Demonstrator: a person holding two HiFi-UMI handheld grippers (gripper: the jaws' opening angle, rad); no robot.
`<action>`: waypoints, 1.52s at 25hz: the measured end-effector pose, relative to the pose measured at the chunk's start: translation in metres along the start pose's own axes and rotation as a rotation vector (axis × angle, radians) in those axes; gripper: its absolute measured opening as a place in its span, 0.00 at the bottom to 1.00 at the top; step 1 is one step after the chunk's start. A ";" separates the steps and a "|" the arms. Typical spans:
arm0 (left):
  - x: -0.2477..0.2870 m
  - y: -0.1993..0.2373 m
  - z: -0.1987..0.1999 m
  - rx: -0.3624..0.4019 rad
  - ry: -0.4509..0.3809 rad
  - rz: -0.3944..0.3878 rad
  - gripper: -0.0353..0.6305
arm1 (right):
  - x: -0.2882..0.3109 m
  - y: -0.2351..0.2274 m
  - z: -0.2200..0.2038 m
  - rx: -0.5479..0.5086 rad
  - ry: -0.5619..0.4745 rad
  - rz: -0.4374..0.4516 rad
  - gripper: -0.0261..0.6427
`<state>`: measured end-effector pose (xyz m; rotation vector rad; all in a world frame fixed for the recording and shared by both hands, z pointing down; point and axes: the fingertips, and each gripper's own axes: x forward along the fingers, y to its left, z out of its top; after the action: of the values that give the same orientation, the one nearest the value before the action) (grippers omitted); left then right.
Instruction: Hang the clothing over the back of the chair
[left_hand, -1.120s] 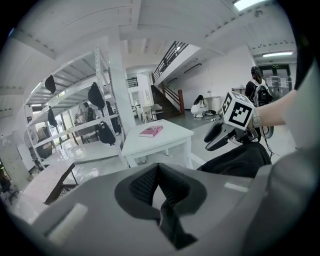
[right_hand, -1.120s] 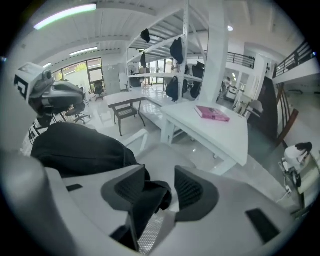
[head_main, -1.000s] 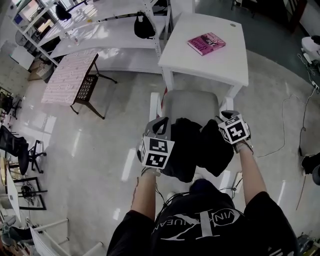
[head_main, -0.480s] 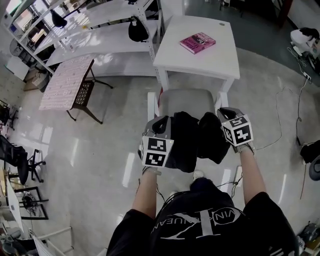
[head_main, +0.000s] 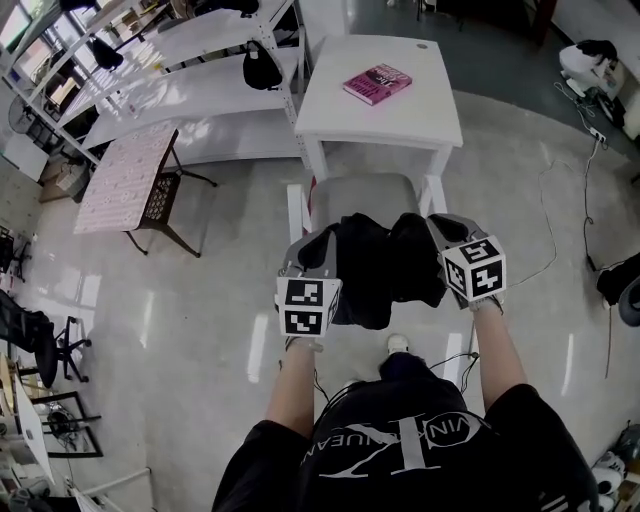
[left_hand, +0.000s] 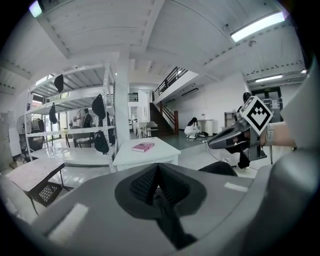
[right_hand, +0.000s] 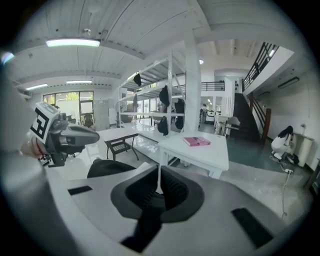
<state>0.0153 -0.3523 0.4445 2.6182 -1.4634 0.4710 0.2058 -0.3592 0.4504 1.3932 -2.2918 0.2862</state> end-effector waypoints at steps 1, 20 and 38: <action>-0.004 -0.001 0.001 -0.002 -0.007 0.003 0.07 | -0.004 0.004 0.002 0.007 -0.015 -0.002 0.08; -0.063 -0.010 0.024 -0.044 -0.211 0.039 0.07 | -0.068 0.061 0.031 0.031 -0.286 0.025 0.06; -0.110 -0.011 0.025 -0.050 -0.296 0.097 0.07 | -0.110 0.081 0.038 0.055 -0.415 -0.007 0.06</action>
<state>-0.0237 -0.2629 0.3862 2.6752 -1.6652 0.0524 0.1681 -0.2492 0.3691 1.6119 -2.6224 0.0602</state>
